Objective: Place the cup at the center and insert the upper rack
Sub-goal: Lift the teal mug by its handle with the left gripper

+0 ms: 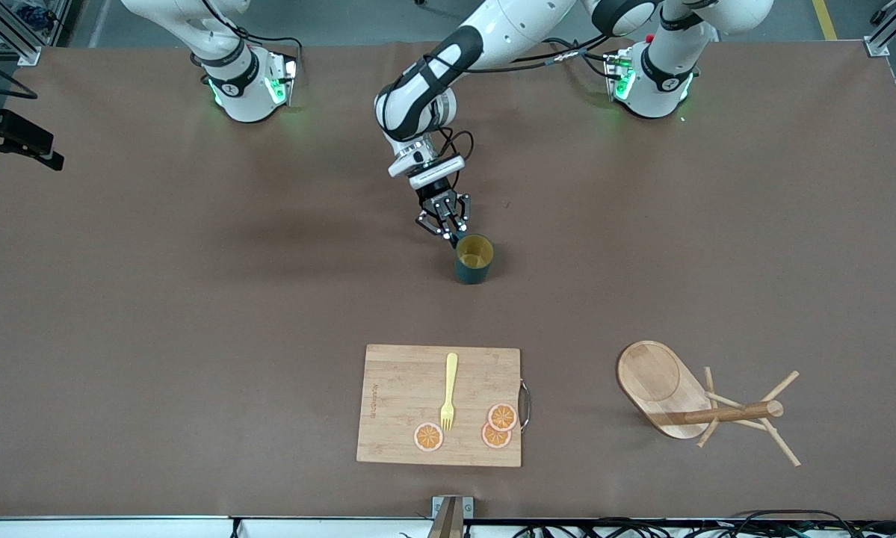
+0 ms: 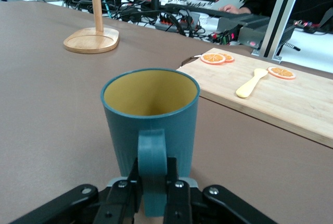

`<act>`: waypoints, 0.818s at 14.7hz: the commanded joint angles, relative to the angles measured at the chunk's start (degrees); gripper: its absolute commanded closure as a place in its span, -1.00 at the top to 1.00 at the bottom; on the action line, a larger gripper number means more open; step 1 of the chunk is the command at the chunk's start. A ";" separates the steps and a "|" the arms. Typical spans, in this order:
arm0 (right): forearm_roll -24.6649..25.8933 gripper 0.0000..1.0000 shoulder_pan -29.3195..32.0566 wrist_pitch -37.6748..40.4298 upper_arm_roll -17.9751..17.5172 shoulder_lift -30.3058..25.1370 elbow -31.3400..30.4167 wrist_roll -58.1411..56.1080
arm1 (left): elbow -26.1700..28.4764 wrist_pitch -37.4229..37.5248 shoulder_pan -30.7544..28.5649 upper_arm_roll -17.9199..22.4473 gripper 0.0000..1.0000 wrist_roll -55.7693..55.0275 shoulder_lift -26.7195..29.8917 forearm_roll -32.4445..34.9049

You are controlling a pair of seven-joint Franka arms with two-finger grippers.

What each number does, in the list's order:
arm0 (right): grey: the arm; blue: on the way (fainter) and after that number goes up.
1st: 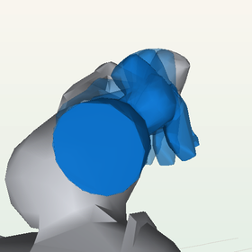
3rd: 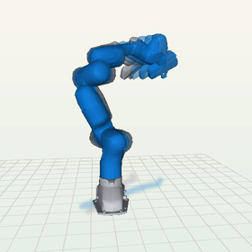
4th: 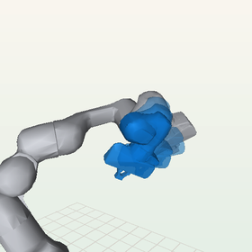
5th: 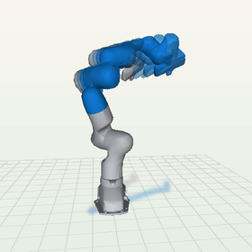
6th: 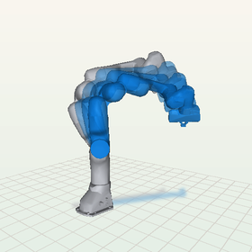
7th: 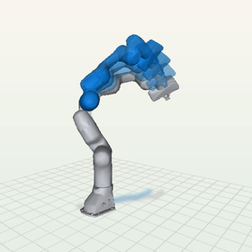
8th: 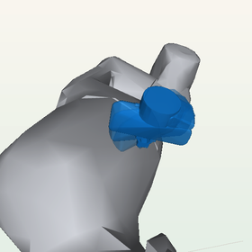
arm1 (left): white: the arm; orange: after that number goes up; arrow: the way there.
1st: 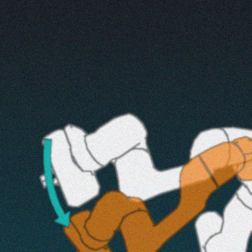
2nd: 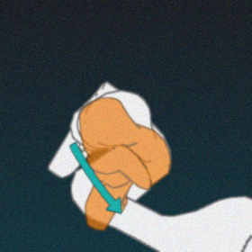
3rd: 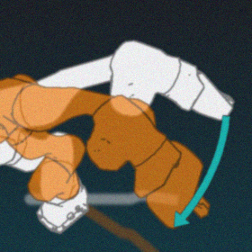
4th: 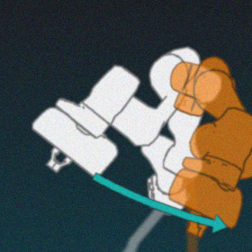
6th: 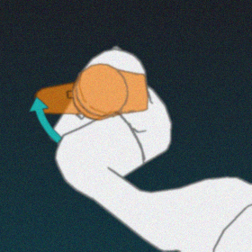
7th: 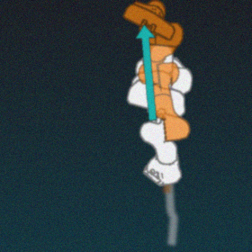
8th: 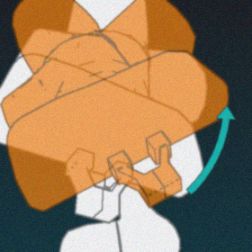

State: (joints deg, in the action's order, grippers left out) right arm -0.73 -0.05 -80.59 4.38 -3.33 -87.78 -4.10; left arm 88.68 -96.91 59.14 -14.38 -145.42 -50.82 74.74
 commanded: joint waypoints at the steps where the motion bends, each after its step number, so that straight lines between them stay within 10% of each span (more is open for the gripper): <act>1: 1.34 1.00 -0.39 -0.10 0.02 -1.94 -1.78 -0.56 | -4.02 -0.03 -0.25 -0.03 -0.99 7.32 3.61 -8.00; 12: 1.34 1.00 -0.48 -0.10 -0.07 -1.94 -1.52 -0.56 | -9.65 -1.08 -19.21 -0.38 -0.99 32.80 25.40 -46.33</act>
State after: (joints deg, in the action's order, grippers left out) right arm -0.70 -0.07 -80.53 4.31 -3.38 -87.76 -4.13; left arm 78.98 -97.28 44.30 -14.27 -116.85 -28.47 33.14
